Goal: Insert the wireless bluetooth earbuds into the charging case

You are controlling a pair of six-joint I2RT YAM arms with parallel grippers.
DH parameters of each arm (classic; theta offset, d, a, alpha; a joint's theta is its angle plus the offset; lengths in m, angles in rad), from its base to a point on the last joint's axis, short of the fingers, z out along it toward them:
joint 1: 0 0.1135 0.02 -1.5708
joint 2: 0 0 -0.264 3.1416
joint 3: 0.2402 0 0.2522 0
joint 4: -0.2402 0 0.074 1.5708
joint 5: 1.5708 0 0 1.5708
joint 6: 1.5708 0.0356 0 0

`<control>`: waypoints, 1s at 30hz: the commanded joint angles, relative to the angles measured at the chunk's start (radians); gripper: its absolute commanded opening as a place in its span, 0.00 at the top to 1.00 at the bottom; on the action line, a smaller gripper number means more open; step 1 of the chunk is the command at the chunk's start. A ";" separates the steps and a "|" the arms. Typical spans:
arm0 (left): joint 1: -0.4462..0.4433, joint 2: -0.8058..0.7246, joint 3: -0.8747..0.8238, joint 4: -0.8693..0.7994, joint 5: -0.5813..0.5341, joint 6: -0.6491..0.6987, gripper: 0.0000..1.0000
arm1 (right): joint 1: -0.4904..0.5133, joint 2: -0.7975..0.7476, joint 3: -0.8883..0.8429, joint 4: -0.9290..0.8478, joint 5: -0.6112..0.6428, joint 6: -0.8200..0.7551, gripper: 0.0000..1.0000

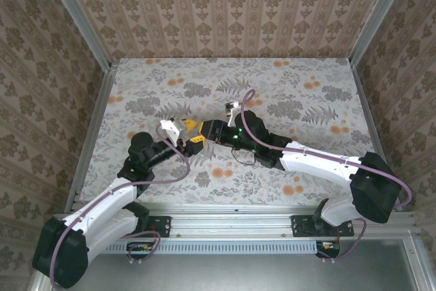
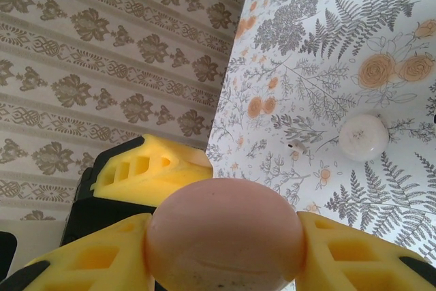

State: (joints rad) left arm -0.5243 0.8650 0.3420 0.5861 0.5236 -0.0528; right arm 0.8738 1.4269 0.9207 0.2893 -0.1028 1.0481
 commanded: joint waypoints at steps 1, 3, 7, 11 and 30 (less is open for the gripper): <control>-0.011 0.000 0.030 0.040 0.001 -0.018 0.47 | 0.010 0.007 -0.001 0.036 -0.005 0.006 0.57; -0.014 0.002 0.030 0.038 0.000 -0.018 0.49 | 0.010 0.006 -0.001 0.039 -0.006 0.008 0.57; -0.019 0.008 0.026 0.031 0.001 -0.017 0.45 | 0.014 0.003 0.003 0.044 -0.007 0.007 0.57; -0.023 0.012 0.020 0.023 -0.014 -0.027 0.43 | 0.016 -0.002 0.005 0.044 -0.006 0.001 0.57; -0.034 0.036 0.033 -0.005 -0.030 -0.068 0.69 | 0.016 -0.026 0.005 0.049 -0.017 -0.032 0.55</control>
State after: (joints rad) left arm -0.5564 0.8906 0.3435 0.5911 0.5026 -0.0971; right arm 0.8825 1.4269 0.9207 0.3042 -0.1055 1.0435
